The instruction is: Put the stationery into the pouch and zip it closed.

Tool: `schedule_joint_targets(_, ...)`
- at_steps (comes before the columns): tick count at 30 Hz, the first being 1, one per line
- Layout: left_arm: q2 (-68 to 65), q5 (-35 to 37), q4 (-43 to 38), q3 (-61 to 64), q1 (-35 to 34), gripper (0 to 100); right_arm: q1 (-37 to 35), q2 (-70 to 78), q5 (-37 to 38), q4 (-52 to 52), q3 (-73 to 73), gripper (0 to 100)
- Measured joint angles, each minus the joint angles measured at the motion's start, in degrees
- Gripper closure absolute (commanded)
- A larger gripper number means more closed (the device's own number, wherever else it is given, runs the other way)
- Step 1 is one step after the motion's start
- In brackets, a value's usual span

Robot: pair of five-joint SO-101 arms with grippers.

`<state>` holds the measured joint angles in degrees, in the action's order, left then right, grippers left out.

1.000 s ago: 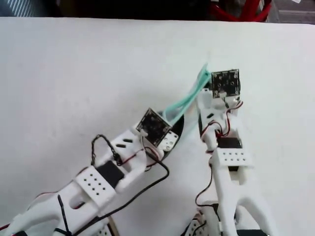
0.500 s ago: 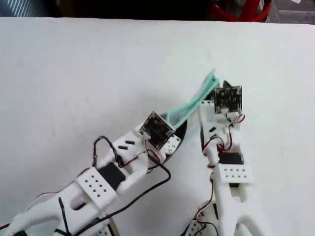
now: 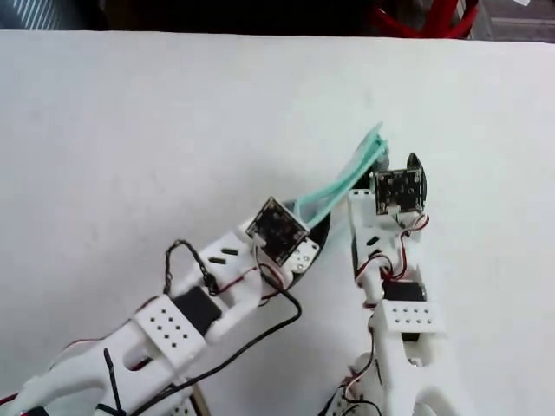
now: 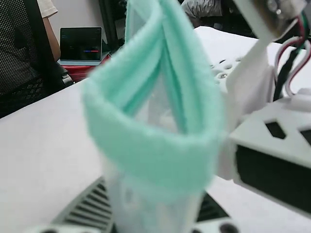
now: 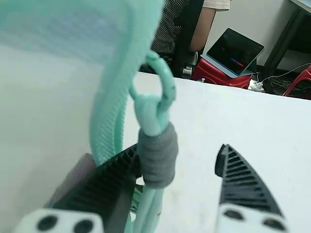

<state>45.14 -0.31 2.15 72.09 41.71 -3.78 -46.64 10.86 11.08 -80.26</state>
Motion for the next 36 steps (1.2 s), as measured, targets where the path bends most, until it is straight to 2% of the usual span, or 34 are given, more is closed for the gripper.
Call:
schedule_joint_targets(10, 0.0, 0.0, 0.0, 0.0, 0.0, 98, -0.09, 0.0, 0.0, 18.37, -8.35, 76.8)
schedule_joint_targets(14, 0.0, 0.0, 0.0, 0.0, 0.0, 98, -0.09, 0.0, 0.0, 20.57, -9.05, 76.9)
schedule_joint_targets(18, 0.0, 0.0, 0.0, 0.0, 0.0, 98, -0.09, -0.35, 0.0, 20.04, -9.05, 78.2)
schedule_joint_targets(23, 0.0, 0.0, 0.0, 0.0, 0.0, 98, -0.09, -0.35, 0.0, 19.52, -9.05, 97.7)
schedule_joint_targets(29, 0.0, 0.0, 0.0, 0.0, 0.0, 98, 1.32, -0.35, 0.09, 19.52, -9.05, 98.1)
schedule_joint_targets(31, 0.0, -0.09, 0.0, 0.0, 0.53, 95, 2.46, -1.41, 0.09, 19.25, -9.05, 98.1)
schedule_joint_targets(34, 0.0, -0.09, 0.0, 0.09, 0.62, 87, 3.43, -5.19, 0.09, 14.86, -8.44, 98.1)
schedule_joint_targets(36, 0.0, -0.09, 0.0, 0.09, 0.62, 85, 4.04, -8.88, 0.09, 8.53, -6.33, 98.1)
